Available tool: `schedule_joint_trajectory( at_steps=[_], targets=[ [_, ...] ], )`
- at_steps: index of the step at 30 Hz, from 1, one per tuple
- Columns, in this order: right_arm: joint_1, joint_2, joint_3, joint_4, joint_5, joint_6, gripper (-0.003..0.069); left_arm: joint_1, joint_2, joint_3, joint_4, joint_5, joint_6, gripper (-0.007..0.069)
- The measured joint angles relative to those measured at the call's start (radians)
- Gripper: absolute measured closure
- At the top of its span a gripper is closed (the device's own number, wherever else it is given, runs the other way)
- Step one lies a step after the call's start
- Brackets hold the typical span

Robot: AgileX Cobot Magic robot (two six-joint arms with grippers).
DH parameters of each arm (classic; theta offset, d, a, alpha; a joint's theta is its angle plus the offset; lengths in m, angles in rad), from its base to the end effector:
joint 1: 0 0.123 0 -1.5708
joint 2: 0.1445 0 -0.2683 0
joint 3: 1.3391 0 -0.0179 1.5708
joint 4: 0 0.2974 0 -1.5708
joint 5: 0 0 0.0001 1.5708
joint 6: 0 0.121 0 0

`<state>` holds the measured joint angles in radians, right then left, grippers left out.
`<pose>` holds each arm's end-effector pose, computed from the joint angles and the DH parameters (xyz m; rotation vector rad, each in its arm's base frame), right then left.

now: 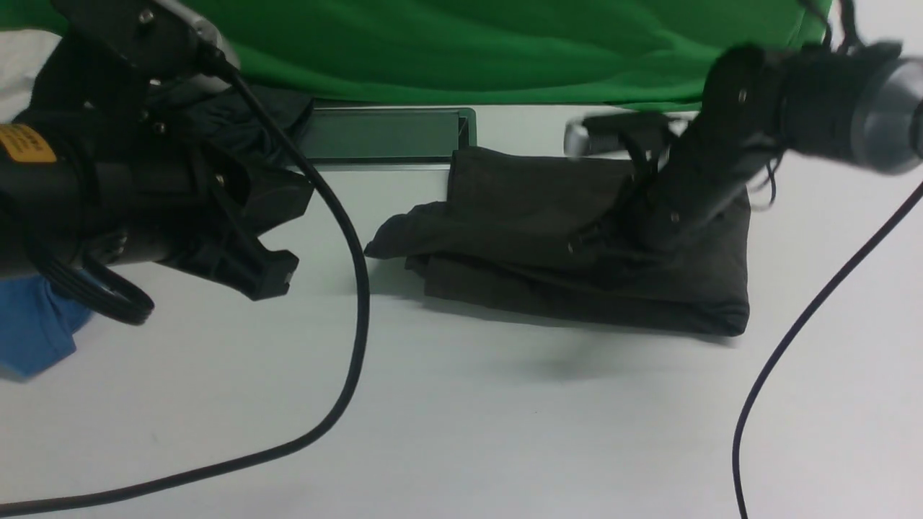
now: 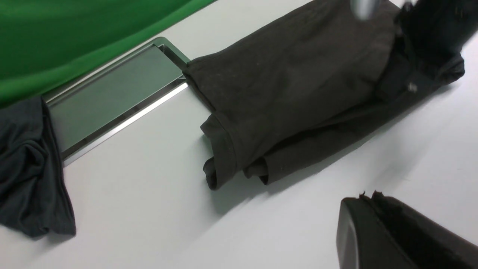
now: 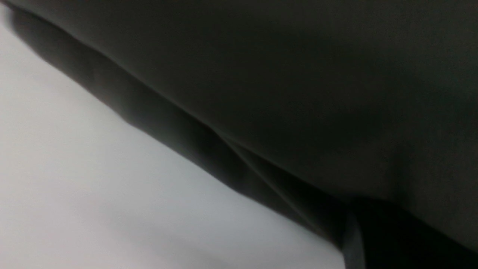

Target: Fold a long-sleeved shirt on a white desktop.

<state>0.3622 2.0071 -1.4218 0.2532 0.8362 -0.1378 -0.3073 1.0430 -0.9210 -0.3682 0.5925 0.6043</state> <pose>0.4097 0.1793 0.1058 -0.5100 2.8669 0.3404 0.2744 -0.1126 0.3128 0.7507 2.0267 -0.2264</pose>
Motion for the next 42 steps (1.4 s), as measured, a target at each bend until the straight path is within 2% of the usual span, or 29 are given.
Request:
schedule_joint_trajectory(
  at_steps=[9,13,19,23,29,33,38,42],
  targets=[
    [-0.004,-0.046,-0.015,-0.031,0.04,0.004,0.0636,0.0,0.0,0.0,0.018,-0.009,-0.006,0.0608],
    [-0.064,-0.129,-0.084,-0.095,0.023,0.054,0.0629,0.0,0.0,0.0,0.025,-0.009,-0.006,0.0608],
    [-0.232,-0.072,-0.117,-0.143,-0.089,0.08,0.0629,0.0,-0.019,0.007,0.026,-0.061,0.027,0.0608],
    [-0.277,0.048,-0.142,-0.15,-0.13,0.074,0.0629,0.0,-0.115,0.057,-0.011,-0.098,0.037,0.0608],
    [-0.271,0.214,-0.232,-0.145,-0.242,0.021,0.0628,0.0,-0.366,0.245,-0.061,-0.243,0.038,0.0608],
    [-0.271,0.258,-0.3,-0.124,-0.269,0.015,0.0628,0.0,-0.517,0.37,-0.065,-0.276,0.031,0.0608],
    [-0.271,0.241,-0.325,-0.119,-0.182,0.012,0.0624,0.0,-0.633,0.475,-0.065,-0.279,0.03,0.0608],
    [-0.27,0.063,-0.263,-0.119,-0.051,0.011,0.062,0.0,-0.76,0.543,-0.065,-0.312,0.03,0.0608]
  ],
)
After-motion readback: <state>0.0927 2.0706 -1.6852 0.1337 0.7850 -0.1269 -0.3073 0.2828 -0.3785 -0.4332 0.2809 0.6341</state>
